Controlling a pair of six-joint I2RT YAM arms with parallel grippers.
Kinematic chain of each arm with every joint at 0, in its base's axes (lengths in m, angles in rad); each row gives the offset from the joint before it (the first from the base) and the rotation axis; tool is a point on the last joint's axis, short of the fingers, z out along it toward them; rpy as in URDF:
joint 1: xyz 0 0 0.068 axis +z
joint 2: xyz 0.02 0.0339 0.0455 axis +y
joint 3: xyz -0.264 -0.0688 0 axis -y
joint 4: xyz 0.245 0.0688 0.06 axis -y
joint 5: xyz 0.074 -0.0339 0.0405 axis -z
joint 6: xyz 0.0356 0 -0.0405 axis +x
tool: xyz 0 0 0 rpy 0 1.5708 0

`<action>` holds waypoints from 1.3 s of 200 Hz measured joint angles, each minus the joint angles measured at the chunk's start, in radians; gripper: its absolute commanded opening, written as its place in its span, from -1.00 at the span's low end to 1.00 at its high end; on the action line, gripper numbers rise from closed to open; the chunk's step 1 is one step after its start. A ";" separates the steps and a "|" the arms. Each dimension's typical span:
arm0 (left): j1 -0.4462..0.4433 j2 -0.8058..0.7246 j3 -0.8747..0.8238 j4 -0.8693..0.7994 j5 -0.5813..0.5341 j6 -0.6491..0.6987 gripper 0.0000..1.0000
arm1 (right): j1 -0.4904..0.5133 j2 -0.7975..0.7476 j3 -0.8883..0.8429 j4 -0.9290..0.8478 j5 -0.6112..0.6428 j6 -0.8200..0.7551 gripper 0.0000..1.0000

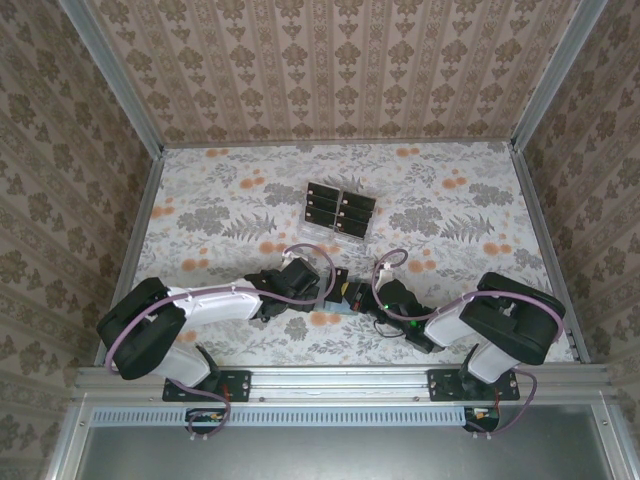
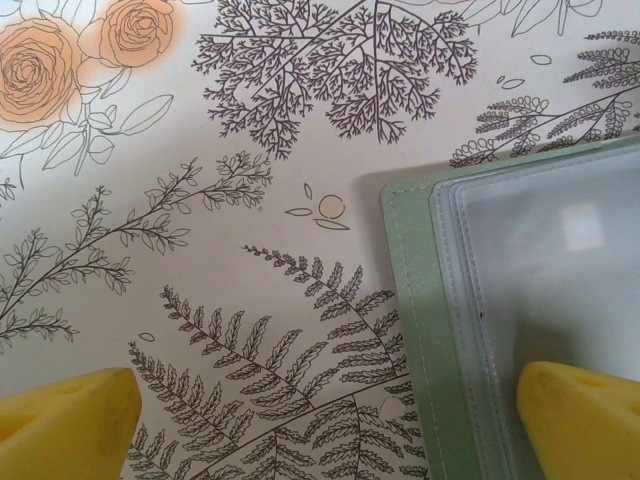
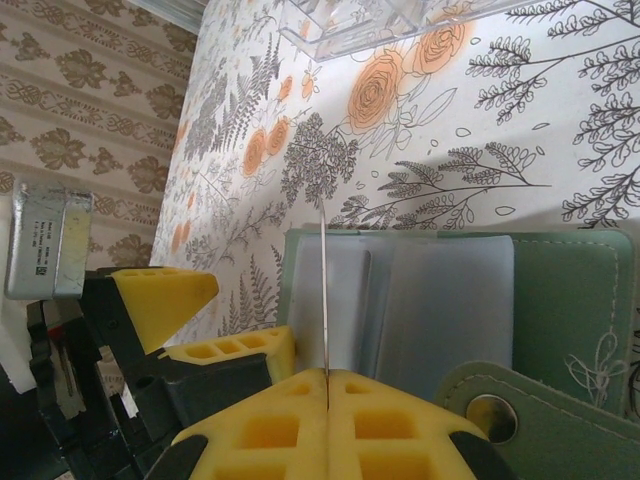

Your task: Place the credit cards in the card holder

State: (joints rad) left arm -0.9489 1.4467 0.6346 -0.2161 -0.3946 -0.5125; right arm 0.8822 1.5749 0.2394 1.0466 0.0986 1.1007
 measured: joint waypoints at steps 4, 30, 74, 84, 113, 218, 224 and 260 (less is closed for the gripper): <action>0.000 0.000 0.000 0.000 0.000 0.000 0.99 | 0.000 0.005 0.000 0.003 0.000 0.000 -1.00; 0.000 0.000 -0.001 0.000 0.000 -0.003 1.00 | 0.002 0.041 0.000 0.012 0.000 0.006 -1.00; 0.000 0.000 -0.002 0.001 0.000 -0.003 1.00 | 0.011 0.083 0.000 0.059 0.000 0.023 -1.00; 0.000 0.000 -0.002 0.002 0.000 -0.003 1.00 | 0.013 0.084 0.000 0.066 0.000 0.026 -1.00; 0.000 0.000 -0.003 0.003 0.000 -0.004 0.99 | 0.017 0.094 0.001 0.075 0.000 0.030 -1.00; -0.001 0.000 -0.006 0.008 0.000 -0.007 1.00 | 0.040 0.136 -0.007 0.125 0.000 0.063 -1.00; -0.001 0.000 -0.006 0.008 0.000 -0.007 1.00 | 0.042 0.136 -0.009 0.125 0.003 0.064 -1.00; -0.001 0.000 -0.006 0.008 0.000 -0.007 1.00 | 0.048 0.136 -0.022 0.131 0.014 0.085 -1.00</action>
State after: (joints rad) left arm -0.9497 1.4464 0.6289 -0.2081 -0.3943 -0.5198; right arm 0.9306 1.7107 0.2173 1.1774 0.1123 1.1862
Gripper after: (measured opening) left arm 0.997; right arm 0.043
